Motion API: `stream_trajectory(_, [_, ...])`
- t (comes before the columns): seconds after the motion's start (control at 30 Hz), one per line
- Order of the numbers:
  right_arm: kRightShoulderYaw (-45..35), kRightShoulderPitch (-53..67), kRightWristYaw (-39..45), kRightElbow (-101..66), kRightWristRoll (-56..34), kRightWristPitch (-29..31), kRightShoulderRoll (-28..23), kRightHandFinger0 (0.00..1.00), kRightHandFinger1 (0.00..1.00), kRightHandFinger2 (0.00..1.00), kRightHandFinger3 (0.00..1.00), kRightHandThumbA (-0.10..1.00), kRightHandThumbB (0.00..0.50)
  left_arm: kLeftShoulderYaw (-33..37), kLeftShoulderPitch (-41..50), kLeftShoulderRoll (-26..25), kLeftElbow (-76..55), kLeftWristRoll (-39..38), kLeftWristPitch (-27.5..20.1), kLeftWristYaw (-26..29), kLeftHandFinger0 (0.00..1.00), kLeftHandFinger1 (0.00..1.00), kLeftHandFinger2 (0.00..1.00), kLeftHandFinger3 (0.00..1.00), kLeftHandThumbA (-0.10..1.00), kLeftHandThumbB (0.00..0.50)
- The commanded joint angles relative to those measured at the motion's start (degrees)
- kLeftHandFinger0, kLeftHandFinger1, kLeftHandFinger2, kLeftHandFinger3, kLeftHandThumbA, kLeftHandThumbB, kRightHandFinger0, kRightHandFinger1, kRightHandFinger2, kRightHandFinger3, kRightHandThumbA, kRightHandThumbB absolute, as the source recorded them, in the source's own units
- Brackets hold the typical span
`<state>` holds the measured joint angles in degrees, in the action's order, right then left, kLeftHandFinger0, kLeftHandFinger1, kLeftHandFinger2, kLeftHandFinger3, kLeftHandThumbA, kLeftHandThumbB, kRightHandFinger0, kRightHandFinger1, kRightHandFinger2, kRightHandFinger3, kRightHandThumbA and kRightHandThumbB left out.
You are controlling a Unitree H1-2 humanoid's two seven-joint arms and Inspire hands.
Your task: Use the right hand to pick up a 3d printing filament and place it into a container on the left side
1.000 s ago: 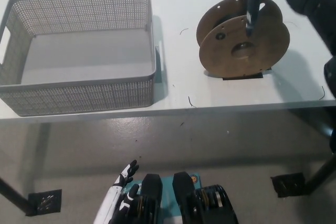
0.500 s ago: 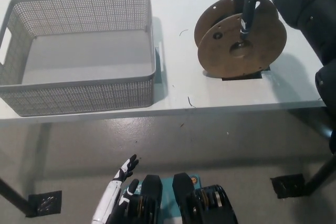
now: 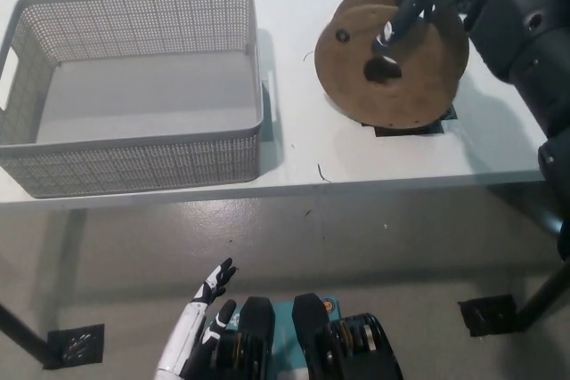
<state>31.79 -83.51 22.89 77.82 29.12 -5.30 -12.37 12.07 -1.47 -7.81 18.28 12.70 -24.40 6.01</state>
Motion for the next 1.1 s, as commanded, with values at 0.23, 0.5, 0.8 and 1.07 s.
stream_trajectory(0.23, [-15.5, 3.2, -14.9, 1.5, -9.3, 1.3, -2.6, 0.2, 0.71, 1.0, 1.0, -0.1, 0.167, -0.7, -1.6, -1.2, -1.6, -0.1, -2.5, -0.1, 1.0, 1.0, 1.0, 1.0, 1.0, 0.205])
stream_trajectory(0.5, [-38.9, 4.7, -17.9, 2.2, -25.3, -2.8, -4.5, 0.18, 0.61, 0.97, 1.0, -0.1, 0.151, -0.7, -1.5, -1.4, -1.6, -0.6, -2.5, -0.4, 1.0, 1.0, 1.0, 1.0, 1.0, 0.22])
stream_trajectory(0.8, [-64.4, 7.2, -17.8, 3.3, -42.7, -5.5, -4.8, 0.0, 0.23, 0.76, 1.0, -0.1, 0.061, -0.9, -1.8, -1.3, -1.5, -0.3, -2.5, 0.1, 1.0, 1.0, 1.0, 1.0, 1.0, 0.186])
stream_trajectory(1.07, [-78.4, 9.7, -15.9, 3.7, -49.7, -6.4, -3.0, 0.0, 0.11, 0.61, 1.0, -0.1, 0.063, -0.7, -1.4, -1.0, -1.1, -0.2, -2.5, 0.2, 1.0, 1.0, 1.0, 1.0, 1.0, 0.198])
